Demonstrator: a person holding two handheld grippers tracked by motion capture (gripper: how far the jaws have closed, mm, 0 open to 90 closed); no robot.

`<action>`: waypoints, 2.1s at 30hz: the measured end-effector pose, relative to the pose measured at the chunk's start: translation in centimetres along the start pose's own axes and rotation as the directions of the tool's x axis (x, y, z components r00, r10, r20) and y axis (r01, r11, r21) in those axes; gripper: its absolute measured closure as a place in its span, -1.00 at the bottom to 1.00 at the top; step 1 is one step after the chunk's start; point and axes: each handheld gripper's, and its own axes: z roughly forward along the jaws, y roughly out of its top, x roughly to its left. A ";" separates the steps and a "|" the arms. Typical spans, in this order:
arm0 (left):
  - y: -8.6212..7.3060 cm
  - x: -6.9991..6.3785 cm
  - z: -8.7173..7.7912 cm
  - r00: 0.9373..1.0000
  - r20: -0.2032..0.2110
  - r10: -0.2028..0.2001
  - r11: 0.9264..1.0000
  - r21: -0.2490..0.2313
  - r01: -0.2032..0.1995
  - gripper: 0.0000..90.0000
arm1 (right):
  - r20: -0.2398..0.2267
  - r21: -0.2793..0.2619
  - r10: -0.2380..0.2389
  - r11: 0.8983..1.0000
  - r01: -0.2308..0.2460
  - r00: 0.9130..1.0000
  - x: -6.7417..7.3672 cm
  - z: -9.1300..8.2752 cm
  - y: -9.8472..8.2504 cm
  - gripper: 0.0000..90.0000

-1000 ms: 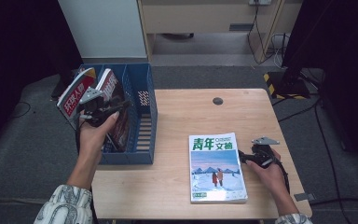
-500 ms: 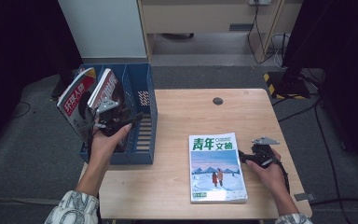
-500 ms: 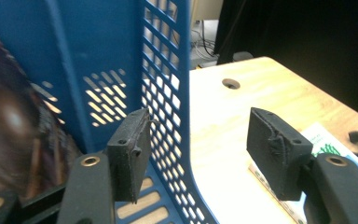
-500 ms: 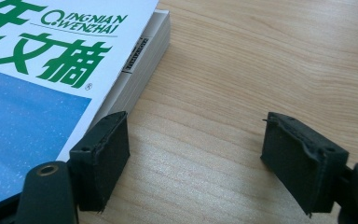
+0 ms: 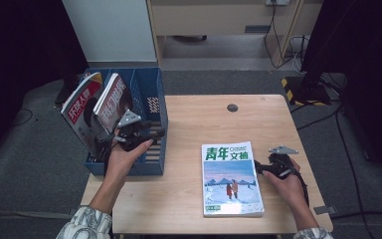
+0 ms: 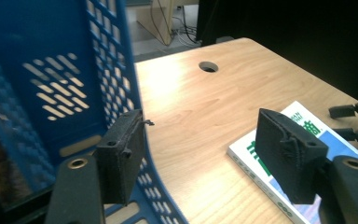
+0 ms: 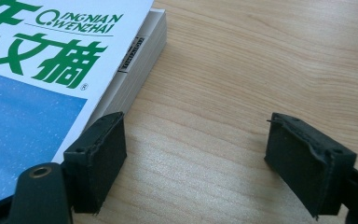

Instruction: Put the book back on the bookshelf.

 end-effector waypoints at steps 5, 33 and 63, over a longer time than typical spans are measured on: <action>-0.1 -0.6 0.7 1.000 0.015 0.004 1.000 0.011 -0.004 -0.34 | 0.002 0.003 0.005 1.000 -0.005 1.000 0.0 0.0 0.0 -0.57; -2.8 -8.0 7.5 0.989 0.138 0.049 0.990 0.122 -0.066 -0.55 | -0.020 -0.074 -0.041 0.996 0.039 0.999 0.3 -3.2 0.9 -0.66; -10.6 -12.4 12.6 0.983 0.180 0.034 0.958 0.276 -0.084 -0.62 | -0.334 0.033 -0.190 0.976 0.213 0.923 3.6 -4.6 -1.0 -0.81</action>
